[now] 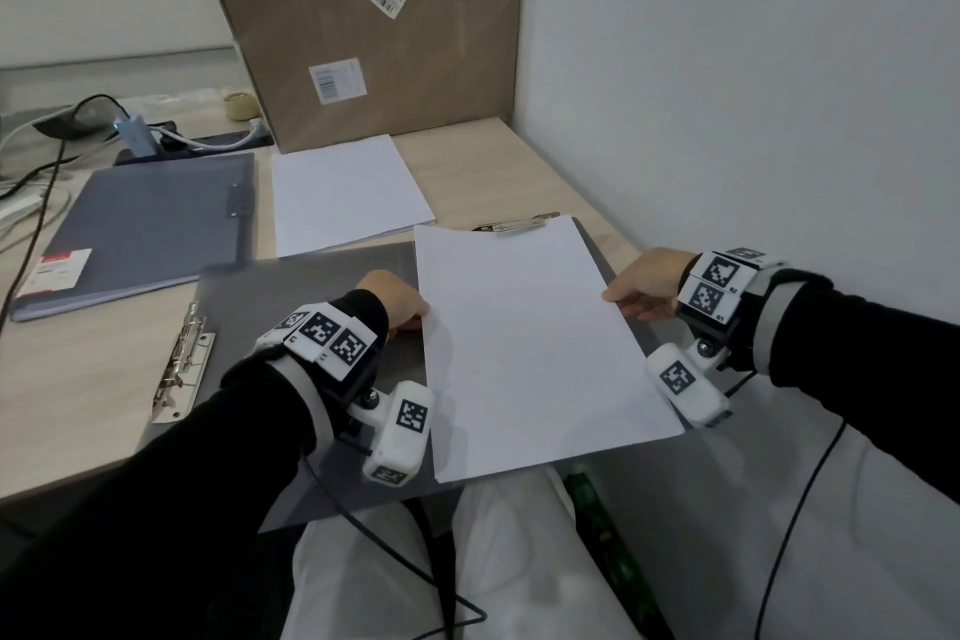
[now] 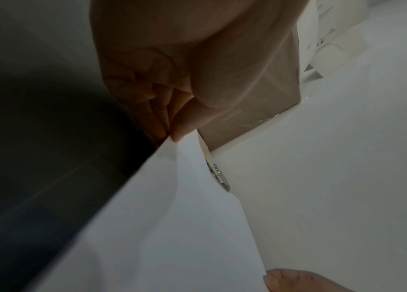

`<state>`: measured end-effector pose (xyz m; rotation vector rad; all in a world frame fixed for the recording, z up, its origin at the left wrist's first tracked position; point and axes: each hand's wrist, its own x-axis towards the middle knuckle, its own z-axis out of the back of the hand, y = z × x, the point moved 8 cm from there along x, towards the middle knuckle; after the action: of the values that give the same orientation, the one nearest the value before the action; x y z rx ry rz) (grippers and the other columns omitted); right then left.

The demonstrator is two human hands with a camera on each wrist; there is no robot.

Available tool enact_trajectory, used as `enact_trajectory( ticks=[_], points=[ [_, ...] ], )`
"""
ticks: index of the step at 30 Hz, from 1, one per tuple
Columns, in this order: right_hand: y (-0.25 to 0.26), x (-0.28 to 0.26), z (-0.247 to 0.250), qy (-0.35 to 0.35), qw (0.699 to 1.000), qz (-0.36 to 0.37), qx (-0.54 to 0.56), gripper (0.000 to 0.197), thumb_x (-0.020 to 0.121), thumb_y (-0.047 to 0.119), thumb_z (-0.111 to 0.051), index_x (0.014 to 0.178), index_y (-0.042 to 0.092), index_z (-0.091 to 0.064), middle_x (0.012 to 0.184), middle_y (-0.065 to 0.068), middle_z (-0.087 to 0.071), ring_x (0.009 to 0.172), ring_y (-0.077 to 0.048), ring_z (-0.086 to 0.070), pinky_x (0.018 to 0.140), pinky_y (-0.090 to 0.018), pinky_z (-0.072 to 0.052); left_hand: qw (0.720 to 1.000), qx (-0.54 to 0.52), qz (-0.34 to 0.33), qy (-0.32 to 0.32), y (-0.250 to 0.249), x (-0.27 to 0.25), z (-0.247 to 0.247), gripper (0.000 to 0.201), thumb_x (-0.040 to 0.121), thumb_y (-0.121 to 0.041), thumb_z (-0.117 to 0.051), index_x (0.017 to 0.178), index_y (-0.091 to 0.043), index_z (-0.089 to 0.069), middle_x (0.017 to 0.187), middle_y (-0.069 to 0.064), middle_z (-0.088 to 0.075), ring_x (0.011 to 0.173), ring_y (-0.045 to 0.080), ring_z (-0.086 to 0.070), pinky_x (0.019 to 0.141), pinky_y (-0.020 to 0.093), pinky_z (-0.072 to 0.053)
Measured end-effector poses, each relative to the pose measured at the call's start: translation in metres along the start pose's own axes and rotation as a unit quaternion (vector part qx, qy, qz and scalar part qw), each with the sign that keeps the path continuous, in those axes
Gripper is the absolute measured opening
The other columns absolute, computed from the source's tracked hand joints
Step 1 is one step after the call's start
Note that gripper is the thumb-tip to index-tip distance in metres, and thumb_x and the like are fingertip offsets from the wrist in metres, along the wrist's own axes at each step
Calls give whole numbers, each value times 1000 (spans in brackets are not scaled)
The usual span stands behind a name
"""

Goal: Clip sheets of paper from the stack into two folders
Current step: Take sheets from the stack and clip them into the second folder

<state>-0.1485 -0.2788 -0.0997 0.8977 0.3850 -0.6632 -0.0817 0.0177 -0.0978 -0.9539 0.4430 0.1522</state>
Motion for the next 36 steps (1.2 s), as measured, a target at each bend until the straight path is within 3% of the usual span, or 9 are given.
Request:
enact_trajectory(
  ticks=[6,13,17,20,23,26,28,31,36],
  points=[
    [13,4,8,-19,999,30,-38,8,83,13,-68,78,8,-66,84,-8,-68,78,-19,-58,59,-22,-43,999,37,-5,-24,0,9,0,24,88,-4,-58,67,-12,-49,68,1,-54,59,13,-51,58,22,-45],
    [30,17,15,-47,994,40,-91,17,83,11,-68,69,7,-60,53,-3,-63,43,-9,-56,42,-16,-40,994,101,-5,-39,-4,17,3,26,84,-1,-58,61,-11,-50,85,15,-62,81,27,-60,87,38,-53],
    [40,22,15,-65,990,42,-120,15,84,16,-68,73,8,-61,52,0,-63,43,-8,-54,33,-10,-32,992,112,-10,-51,-4,26,3,19,82,-1,-59,64,-7,-56,79,15,-65,75,29,-63,85,40,-56],
    [44,27,14,-69,984,45,-157,14,84,19,-68,77,9,-62,72,-5,-64,61,-16,-56,50,-22,-43,989,134,-16,-52,-6,27,3,11,80,-1,-58,71,-2,-64,72,13,-66,70,28,-63,84,41,-58],
    [53,30,16,-93,980,74,-163,26,76,25,-75,88,3,-67,92,-9,-70,87,-24,-65,83,-31,-53,988,140,-26,-66,-8,31,7,19,77,-1,-60,92,8,-69,87,21,-73,73,29,-66,83,44,-59],
    [49,27,21,-130,966,76,-208,46,75,36,-76,106,4,-68,107,-11,-70,102,-28,-66,94,-37,-52,985,150,-26,-86,-6,27,10,31,78,-7,-62,107,5,-61,104,18,-69,85,31,-64,75,34,-56],
    [-2,-13,37,-141,972,56,-179,33,78,36,-73,97,10,-68,109,-8,-70,101,-27,-66,93,-35,-51,983,164,-60,-65,-7,-4,-22,36,82,-12,-64,114,0,-56,114,13,-60,99,30,-59,73,30,-44],
    [-13,-21,48,-143,980,85,-107,13,81,23,-71,73,19,-62,106,-8,-70,95,-23,-65,81,-28,-49,979,150,-130,-52,-32,-15,-24,29,82,-18,-66,108,-8,-57,110,10,-58,87,22,-53,70,27,-40],
    [-32,-26,39,-110,987,54,-106,31,86,22,-65,109,1,-67,107,-14,-70,89,-22,-64,73,-29,-48,935,212,-279,60,-73,-51,-71,30,80,-26,-70,106,-15,-61,105,1,-55,97,17,-54,83,26,-45]
  ],
)
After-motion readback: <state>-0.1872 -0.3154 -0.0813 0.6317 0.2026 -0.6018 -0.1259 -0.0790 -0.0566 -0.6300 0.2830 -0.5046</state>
